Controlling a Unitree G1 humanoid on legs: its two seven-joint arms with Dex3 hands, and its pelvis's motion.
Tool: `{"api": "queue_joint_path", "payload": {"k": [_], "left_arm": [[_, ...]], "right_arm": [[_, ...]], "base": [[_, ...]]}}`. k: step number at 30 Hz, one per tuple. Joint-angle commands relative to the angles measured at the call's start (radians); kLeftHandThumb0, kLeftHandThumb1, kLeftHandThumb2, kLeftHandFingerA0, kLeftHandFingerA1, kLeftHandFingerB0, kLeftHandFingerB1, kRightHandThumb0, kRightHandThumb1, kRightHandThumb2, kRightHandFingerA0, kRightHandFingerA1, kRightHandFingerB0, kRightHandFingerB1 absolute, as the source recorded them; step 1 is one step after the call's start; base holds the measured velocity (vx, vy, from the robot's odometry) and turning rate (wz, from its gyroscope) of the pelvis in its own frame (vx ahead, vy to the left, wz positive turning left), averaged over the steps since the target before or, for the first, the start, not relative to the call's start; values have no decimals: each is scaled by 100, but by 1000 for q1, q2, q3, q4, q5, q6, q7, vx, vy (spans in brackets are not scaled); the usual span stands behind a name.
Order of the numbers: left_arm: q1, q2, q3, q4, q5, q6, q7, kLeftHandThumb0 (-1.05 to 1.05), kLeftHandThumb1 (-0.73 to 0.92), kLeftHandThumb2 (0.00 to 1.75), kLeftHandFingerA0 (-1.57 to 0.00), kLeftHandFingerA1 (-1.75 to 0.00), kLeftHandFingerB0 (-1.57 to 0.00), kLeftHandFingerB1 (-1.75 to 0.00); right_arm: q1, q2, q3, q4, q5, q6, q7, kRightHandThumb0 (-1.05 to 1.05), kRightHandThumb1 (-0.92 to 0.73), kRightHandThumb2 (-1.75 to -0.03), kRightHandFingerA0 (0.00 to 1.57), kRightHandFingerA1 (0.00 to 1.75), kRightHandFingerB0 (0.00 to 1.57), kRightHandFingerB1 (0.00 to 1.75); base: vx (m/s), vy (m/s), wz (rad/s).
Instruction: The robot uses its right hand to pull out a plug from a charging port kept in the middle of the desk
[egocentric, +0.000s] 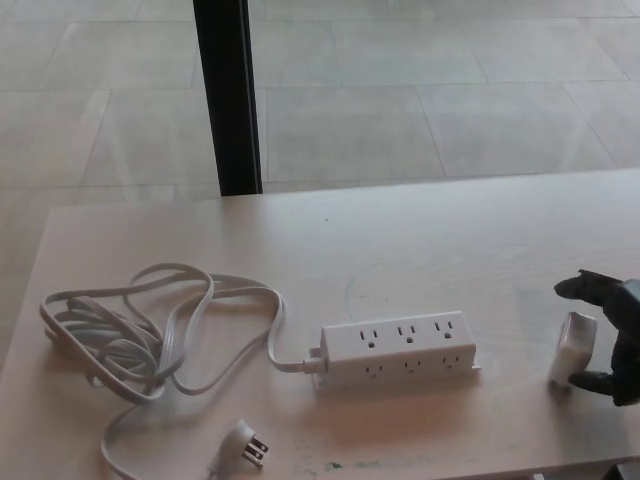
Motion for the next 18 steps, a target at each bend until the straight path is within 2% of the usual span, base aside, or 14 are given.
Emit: {"api": "queue_joint_path", "payload": {"k": [1,2,3,4,5,7,8,9,10,11,14,15,16,18], "left_arm": [[9,3,4,4,-17,-20,-4,-85,92,79,-65,-55,-48,-43],[9,3,5,4,-17,-19,-4,-85,92,79,-65,-55,-48,-43],[10,2,4,1,-16,-19,1,-84,92,78,-69,-56,-50,-43],[12,3,2,1,-14,-19,5,-90,79,95,-68,-61,-47,-48],[14,3,3,1,-14,-20,3,-85,92,79,-67,-57,-48,-44],[16,4,5,0,-18,-21,-7,-87,92,80,-64,-55,-47,-43],[17,3,6,-3,-19,-21,-4,-92,79,94,-66,-62,-47,-49],[17,2,8,-3,-20,-22,-4,-92,79,94,-66,-62,-47,-49],[19,3,6,-4,-18,-25,-4,-80,79,119,-64,-66,-42,-54],[20,4,4,-6,-15,-25,-3,-89,92,83,-71,-60,-48,-44],[19,4,7,-3,-19,-21,-7,-88,92,78,-64,-53,-49,-43],[16,3,8,3,-20,-19,-8,-87,92,77,-64,-53,-50,-42],[18,7,10,3,-21,-20,-12,-87,92,77,-64,-53,-47,-41],[21,8,10,1,-21,-22,-13,-84,92,77,-67,-54,-49,-41]], "right_arm": [[-11,-33,13,-1,-12,36,18,-79,-46,-81,61,109,0,2],[-11,-35,10,0,-2,28,19,-79,-46,-81,61,109,0,2],[-12,-41,11,-9,-2,35,30,-73,-56,-58,51,121,0,3],[-12,-43,10,-8,2,33,33,-86,-48,-85,69,121,0,4],[-13,-44,9,-7,5,29,31,-75,-53,-58,61,135,0,0],[-13,-51,1,-19,12,27,34,-74,-51,-58,64,144,0,0],[-17,-63,0,-29,8,21,33,-82,-51,-60,72,156,0,0],[-19,-66,-2,-38,10,30,43,-82,-51,-60,72,156,0,0],[-29,-88,2,-75,-9,58,66,-93,-55,-60,73,156,0,0],[-26,-102,-5,-103,-5,63,79,-92,-55,-61,73,152,0,0],[-15,-138,-36,-171,24,65,111,-94,-55,-61,76,156,0,0],[-1,-171,-82,-216,67,62,143,-89,-43,-88,102,136,0,0],[10,-186,-109,-234,92,63,160,-88,-43,-88,100,125,0,1],[33,-211,-153,-275,125,84,195,-90,-45,-89,100,115,0,0]], "base": [[0,0,0],[0,0,0],[0,0,0],[0,0,0],[0,0,0],[0,0,0],[0,0,0],[0,0,0],[0,0,0],[0,0,0],[0,0,0],[0,0,0],[0,0,0],[0,0,0]]}}
